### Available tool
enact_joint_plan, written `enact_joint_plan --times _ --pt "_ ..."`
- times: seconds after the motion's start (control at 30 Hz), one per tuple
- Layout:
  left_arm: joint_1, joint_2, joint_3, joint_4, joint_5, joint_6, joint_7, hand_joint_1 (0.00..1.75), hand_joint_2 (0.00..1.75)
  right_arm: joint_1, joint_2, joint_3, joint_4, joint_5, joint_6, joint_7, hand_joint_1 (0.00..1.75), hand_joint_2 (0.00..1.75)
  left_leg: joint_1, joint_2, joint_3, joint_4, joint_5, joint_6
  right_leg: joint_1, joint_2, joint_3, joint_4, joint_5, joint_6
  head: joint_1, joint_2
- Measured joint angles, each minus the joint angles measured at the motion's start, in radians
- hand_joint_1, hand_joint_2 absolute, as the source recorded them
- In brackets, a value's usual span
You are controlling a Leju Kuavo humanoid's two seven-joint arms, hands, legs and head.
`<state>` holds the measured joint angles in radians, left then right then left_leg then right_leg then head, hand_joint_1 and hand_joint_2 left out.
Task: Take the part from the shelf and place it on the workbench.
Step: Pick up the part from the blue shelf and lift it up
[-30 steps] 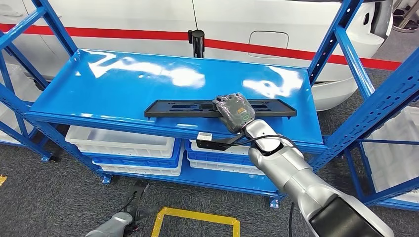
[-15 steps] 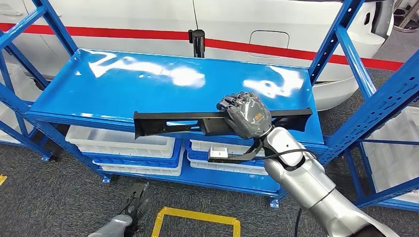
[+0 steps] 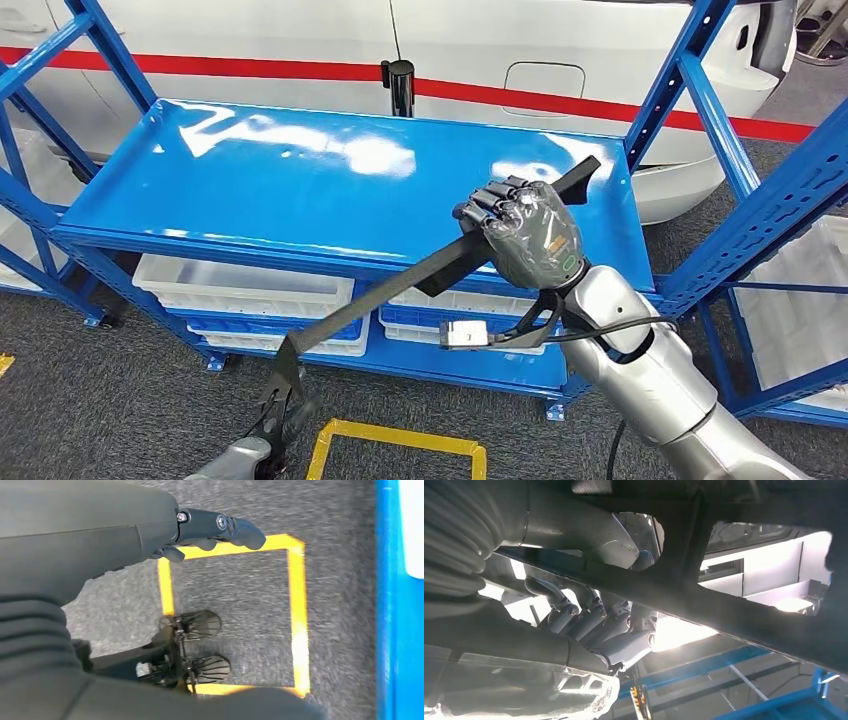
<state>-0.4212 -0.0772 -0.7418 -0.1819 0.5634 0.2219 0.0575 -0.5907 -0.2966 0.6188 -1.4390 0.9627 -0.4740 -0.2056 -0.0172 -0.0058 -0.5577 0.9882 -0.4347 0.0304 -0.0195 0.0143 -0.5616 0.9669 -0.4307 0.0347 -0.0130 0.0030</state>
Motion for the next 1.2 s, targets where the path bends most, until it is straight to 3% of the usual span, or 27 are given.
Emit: enact_joint_plan --times 0.13,0.17,0.27,0.33,0.43,0.6,0.97,1.2 --pt "0.014 0.000 -0.003 -0.003 -0.036 -0.009 -0.072 0.00 1.75 0.037 -0.010 -0.011 -0.023 0.058 -0.004 0.031 1.75 1.75 0.000 0.000 0.000 0.000 0.000 0.000 0.000 0.000 0.000 0.000 0.000 0.000 0.000 0.000" --pt "0.039 0.005 -0.009 -0.003 -0.061 -0.018 -0.123 0.00 1.75 0.064 -0.025 -0.025 -0.044 0.078 -0.010 0.056 1.75 1.75 0.000 -0.001 0.001 0.000 -0.001 0.000 0.000 -0.001 0.001 -0.001 -0.001 0.000 0.000 0.000" --pt "0.171 0.029 -0.031 0.002 -0.108 -0.034 -0.335 0.00 1.75 0.177 -0.096 -0.102 -0.128 0.096 -0.028 0.079 1.75 1.75 -0.001 0.000 0.000 -0.001 -0.005 0.001 -0.001 0.001 0.002 -0.001 -0.002 0.001 0.000 0.000" --pt "0.257 0.042 -0.039 0.011 -0.101 -0.049 -0.384 0.00 1.75 0.217 -0.123 -0.152 -0.158 0.089 -0.018 0.050 1.75 1.75 -0.002 0.009 -0.002 0.000 -0.006 0.001 -0.003 0.009 -0.003 -0.001 -0.001 0.001 0.000 0.000" --pt "0.317 0.054 -0.042 0.018 -0.078 -0.054 -0.366 0.00 1.75 0.233 -0.133 -0.186 -0.177 0.086 0.010 0.018 1.75 1.75 -0.003 0.009 -0.005 0.000 -0.006 0.002 -0.003 0.009 -0.009 -0.001 -0.001 0.001 -0.001 0.000" --pt "0.329 0.056 -0.042 0.019 -0.048 -0.032 -0.255 0.00 1.75 0.213 -0.126 -0.182 -0.172 0.062 0.020 -0.015 1.75 1.75 -0.002 0.002 -0.008 -0.001 -0.002 0.004 -0.003 0.002 -0.009 -0.001 0.001 0.002 0.000 0.000" --pt "0.341 0.055 -0.038 0.019 -0.021 -0.060 -0.210 0.00 1.75 0.202 -0.113 -0.169 -0.152 0.034 -0.006 -0.037 1.75 1.75 -0.002 0.001 -0.008 -0.001 0.001 0.004 -0.002 0.001 -0.008 0.000 0.002 0.003 0.000 0.000" --pt "0.345 0.055 -0.044 0.019 -0.053 -0.064 -0.135 0.00 1.75 0.205 -0.110 -0.169 -0.148 0.027 -0.013 -0.039 1.75 1.75 -0.003 0.001 -0.008 0.000 0.000 0.004 -0.002 0.001 -0.008 -0.001 0.002 0.003 0.000 0.000"
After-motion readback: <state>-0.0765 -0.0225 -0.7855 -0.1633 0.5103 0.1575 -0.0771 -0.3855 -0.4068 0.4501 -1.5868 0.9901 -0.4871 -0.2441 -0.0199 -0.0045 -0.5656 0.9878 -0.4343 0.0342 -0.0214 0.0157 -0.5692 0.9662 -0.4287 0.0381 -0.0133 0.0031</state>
